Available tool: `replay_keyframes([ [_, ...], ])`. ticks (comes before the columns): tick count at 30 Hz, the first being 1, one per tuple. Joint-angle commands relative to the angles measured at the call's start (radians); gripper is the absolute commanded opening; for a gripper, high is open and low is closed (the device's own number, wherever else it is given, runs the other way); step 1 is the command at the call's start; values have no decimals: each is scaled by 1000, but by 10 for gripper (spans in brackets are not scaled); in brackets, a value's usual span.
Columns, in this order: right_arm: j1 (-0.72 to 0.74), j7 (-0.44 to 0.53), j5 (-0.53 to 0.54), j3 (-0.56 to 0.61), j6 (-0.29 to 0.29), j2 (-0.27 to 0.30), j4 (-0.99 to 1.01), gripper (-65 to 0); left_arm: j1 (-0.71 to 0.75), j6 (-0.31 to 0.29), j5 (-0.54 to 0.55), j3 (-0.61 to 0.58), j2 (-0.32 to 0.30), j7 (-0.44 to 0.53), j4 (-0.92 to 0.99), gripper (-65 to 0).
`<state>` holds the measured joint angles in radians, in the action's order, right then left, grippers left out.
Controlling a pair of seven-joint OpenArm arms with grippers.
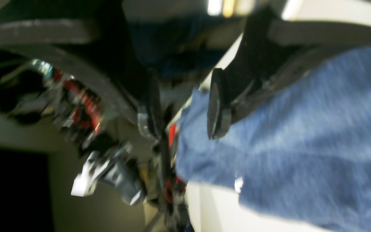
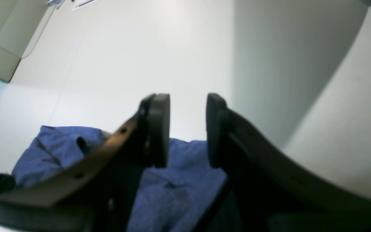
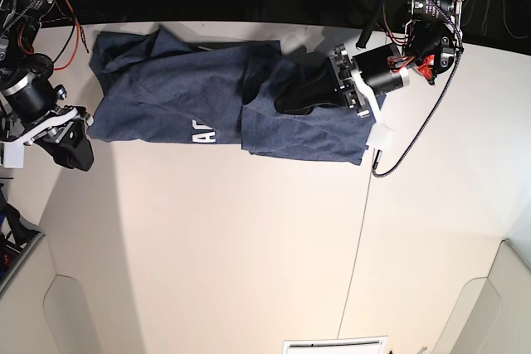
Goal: Layout the t-shirt on the table in an organized manner, then fold the t-shirt properly
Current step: 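Lift the strip end with the left gripper and fold it toward the lettering, then release the left gripper and grasp the strip end with the right gripper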
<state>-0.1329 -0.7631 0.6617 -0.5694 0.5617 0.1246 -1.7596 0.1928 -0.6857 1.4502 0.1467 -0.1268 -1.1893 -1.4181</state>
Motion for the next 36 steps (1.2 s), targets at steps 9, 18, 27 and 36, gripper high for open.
replay_keyframes([
  [9,25,-5,-26,-68,-3,81,-19,-355,-12,-12,33,90,-10,10,-186,-378],
  [18,24,-72,-11,-148,-8,216,42,-263,-13,-12,32,188,-31,26,-229,-378],
  [27,24,-221,363,-148,20,227,410,-234,-13,-12,-48,188,-52,85,-229,-378],
  [36,16,-277,454,-26,27,226,461,-205,-13,-12,-109,188,-73,124,-229,-378],
])
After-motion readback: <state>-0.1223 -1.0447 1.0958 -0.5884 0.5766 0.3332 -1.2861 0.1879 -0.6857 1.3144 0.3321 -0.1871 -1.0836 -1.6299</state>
